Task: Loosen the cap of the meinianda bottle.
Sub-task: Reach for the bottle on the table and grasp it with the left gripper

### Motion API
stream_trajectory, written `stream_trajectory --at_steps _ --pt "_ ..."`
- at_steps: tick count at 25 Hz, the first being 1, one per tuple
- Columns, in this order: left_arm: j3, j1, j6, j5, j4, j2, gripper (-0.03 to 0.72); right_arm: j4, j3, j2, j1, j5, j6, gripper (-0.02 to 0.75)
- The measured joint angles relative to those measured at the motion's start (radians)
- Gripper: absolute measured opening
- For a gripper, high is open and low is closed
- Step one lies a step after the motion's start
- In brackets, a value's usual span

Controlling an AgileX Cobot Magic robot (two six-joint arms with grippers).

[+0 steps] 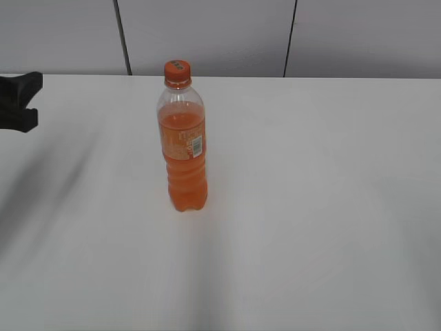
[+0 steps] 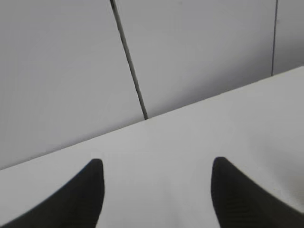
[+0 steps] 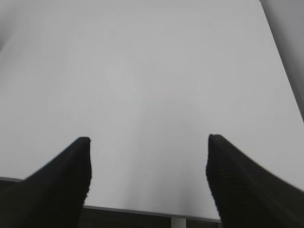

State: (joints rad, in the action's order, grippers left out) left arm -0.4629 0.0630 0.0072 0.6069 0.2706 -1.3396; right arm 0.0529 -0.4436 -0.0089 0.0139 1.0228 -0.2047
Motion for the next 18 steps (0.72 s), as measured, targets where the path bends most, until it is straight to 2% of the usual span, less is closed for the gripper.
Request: stream_trajectory --at_steps 2,5,11,18 --pt "0.0 0.0 -0.007 0.023 0.016 -0.037 0.432 0.0 0.0 0.0 0.0 0.0 0.0 0.566" --pt "0.0 0.0 -0.083 0.09 0.08 -0.1 0.429 0.0 0.0 0.0 0.0 0.0 0.0 0.566" --pt "0.0 0.0 -0.164 0.273 0.277 -0.241 0.428 0.0 0.0 0.0 0.0 0.0 0.0 0.566" --pt "-0.001 0.0 -0.218 0.441 0.446 -0.38 0.428 0.001 0.0 0.0 0.0 0.0 0.0 0.566"
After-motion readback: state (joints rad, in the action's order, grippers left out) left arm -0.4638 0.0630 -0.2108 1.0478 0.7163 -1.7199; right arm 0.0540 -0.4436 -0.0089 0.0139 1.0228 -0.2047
